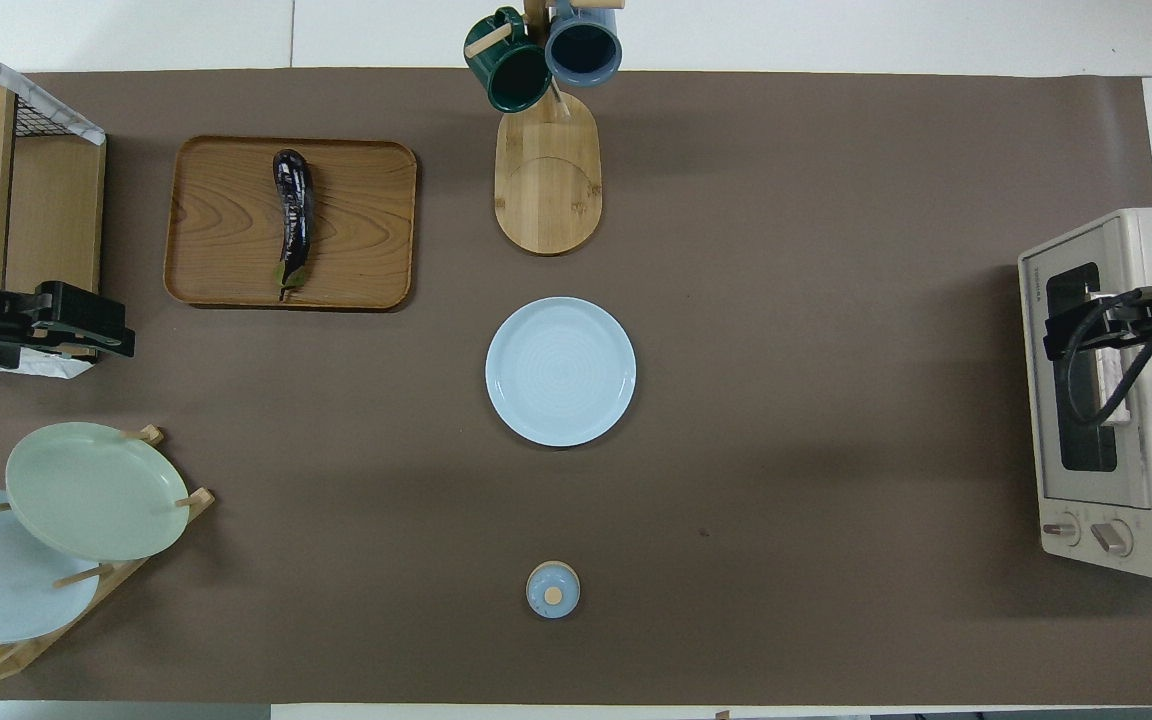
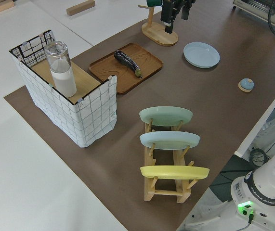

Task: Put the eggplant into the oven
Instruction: 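Move the left gripper in toward the eggplant on the wooden tray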

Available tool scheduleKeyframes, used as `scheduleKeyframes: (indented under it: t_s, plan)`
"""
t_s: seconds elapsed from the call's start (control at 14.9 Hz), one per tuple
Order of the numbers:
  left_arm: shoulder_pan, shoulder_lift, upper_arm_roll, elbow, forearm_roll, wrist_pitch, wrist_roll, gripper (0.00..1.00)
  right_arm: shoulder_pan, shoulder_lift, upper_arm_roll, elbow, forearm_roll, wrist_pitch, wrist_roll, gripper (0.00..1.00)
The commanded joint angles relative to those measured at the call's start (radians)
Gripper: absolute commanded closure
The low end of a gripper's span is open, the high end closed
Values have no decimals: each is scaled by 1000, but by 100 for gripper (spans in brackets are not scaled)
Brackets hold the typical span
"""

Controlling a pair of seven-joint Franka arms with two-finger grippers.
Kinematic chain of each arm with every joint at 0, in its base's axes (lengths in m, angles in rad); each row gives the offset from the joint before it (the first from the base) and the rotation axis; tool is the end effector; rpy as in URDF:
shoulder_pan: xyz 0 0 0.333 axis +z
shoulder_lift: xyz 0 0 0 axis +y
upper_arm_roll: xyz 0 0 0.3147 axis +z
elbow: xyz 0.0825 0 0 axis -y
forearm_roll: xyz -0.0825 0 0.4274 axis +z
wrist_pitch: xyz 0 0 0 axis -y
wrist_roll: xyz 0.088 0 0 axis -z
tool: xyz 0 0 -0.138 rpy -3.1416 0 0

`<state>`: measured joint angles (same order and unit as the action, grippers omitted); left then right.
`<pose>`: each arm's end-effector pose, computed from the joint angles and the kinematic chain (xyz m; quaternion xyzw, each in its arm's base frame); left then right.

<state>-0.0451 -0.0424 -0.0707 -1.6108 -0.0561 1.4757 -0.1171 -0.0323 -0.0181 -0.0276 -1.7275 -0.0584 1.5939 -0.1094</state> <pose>0.5663 -0.0748 0.5890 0.9986 -0.0006 -0.0491 0.0210 0.5815 -0.0429 0.5248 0.9975 0.0271 -0.0599 0.0239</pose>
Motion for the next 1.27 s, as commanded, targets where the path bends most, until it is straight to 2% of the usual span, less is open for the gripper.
scheduleKeyframes:
  t_s: [0.0, 0.54, 0.8, 0.94, 1.2]
  plan:
    - [-9, -20, -1, -15, 18, -14, -6, 0, 3, -9, -8, 2, 29, -17, 10, 0]
    - [-13, -20, -1, -15, 18, 1, -9, 0, 5, -9, -8, 0, 31, -17, 10, 0]
    - [-12, -16, -3, -41, 15, 99, -7, 0, 5, -9, -8, 0, 29, -17, 10, 0]
    - [-10, 15, -3, -43, 7, 147, -7, 0, 3, -9, -8, 0, 29, -17, 10, 0]
    - [-13, 159, -3, -31, 9, 300, -7, 0, 3, -9, -6, 0, 29, -17, 10, 0]
